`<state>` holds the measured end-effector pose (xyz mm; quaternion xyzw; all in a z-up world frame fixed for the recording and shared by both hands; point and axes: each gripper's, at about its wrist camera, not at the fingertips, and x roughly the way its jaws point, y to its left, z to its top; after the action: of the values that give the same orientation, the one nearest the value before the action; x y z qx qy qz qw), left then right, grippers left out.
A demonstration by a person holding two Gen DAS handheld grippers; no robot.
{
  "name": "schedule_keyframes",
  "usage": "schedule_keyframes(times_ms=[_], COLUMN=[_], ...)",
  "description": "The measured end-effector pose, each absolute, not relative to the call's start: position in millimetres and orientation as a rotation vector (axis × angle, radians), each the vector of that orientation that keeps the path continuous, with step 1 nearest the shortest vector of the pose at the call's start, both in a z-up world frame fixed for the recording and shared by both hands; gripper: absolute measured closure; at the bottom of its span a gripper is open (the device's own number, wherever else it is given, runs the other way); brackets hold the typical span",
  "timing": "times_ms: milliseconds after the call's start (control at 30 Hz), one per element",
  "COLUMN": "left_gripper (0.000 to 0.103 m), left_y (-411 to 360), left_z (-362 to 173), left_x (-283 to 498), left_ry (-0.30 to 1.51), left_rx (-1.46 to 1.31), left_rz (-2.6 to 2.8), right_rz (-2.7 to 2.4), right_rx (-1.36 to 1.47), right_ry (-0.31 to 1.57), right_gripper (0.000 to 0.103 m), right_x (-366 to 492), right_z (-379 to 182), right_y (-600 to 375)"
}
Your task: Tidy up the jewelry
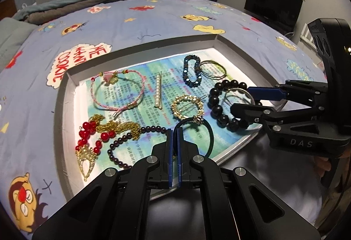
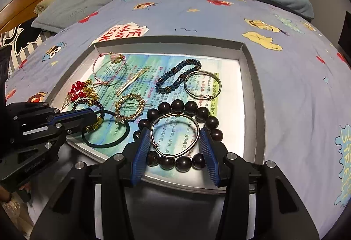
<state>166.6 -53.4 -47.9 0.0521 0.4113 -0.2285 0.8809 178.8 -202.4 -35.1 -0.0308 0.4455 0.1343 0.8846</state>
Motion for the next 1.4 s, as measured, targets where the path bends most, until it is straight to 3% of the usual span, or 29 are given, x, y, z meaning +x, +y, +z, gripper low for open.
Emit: schedule_keyframes(times_ms=[467, 600, 733, 767, 833, 967, 1033, 1200, 1400], left_gripper=[0.098, 0.076, 0.073, 0.071, 0.056, 0.050, 0.038, 0.024, 0.015], left_y=[-48, -47, -44, -43, -40, -36, -35, -29, -16], left_z=[-47, -44, -40, -39, -34, -25, -21, -6, 11], left_x=[168, 164, 156, 154, 148, 137, 133, 122, 105], left_ry=[0.872, 0.866, 0.858, 0.853, 0.834, 0.806, 0.793, 0.759, 0.735], left_rx=[0.083, 0.083, 0.076, 0.073, 0.069, 0.085, 0.099, 0.118, 0.114], left_rz=[-0.478, -0.468, -0.449, -0.444, -0.427, -0.398, -0.380, -0.331, -0.285], right_rz=[0.298, 0.303, 0.295, 0.291, 0.286, 0.284, 0.280, 0.271, 0.285], right_rx=[-0.046, -0.032, -0.022, -0.026, -0.026, -0.022, -0.019, -0.027, -0.005], right_ry=[0.925, 0.892, 0.862, 0.852, 0.839, 0.814, 0.801, 0.776, 0.746], right_gripper=[0.054, 0.053, 0.046, 0.046, 0.042, 0.039, 0.032, 0.021, 0.009], right_x=[176, 166, 154, 149, 143, 131, 126, 117, 101], right_z=[-29, -20, -11, -8, -5, 3, 8, 17, 27], right_y=[-205, -209, -215, -217, -219, -225, -228, -229, -231])
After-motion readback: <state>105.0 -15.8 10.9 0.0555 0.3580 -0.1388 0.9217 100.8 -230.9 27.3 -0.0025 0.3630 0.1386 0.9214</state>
